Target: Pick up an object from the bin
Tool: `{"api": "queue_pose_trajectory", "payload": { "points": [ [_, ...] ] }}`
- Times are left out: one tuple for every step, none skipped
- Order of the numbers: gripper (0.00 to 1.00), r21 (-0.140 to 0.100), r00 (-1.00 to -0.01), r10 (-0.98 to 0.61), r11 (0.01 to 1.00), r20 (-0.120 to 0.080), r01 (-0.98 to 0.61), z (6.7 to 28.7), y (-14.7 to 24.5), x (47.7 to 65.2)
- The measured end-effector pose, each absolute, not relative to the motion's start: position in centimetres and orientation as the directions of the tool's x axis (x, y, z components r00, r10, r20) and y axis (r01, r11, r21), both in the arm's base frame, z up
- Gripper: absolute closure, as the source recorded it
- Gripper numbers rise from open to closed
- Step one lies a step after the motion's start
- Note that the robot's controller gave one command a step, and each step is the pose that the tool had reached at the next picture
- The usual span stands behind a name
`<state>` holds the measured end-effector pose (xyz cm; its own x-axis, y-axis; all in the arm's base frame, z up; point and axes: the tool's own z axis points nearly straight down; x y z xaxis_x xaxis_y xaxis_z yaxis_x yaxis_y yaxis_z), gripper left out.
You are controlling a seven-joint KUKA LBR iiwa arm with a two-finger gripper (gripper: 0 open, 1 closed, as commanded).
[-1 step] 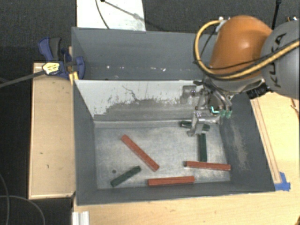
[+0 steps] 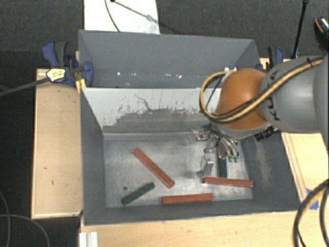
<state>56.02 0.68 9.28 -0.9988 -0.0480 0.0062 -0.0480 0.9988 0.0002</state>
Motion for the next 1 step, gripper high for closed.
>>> {"api": "queue_pose_trajectory", "payload": {
  "points": [
    [0.0,0.003,-0.998,0.068,0.998,0.003,0.068,6.9,6.91,52.49]
  ]
}}
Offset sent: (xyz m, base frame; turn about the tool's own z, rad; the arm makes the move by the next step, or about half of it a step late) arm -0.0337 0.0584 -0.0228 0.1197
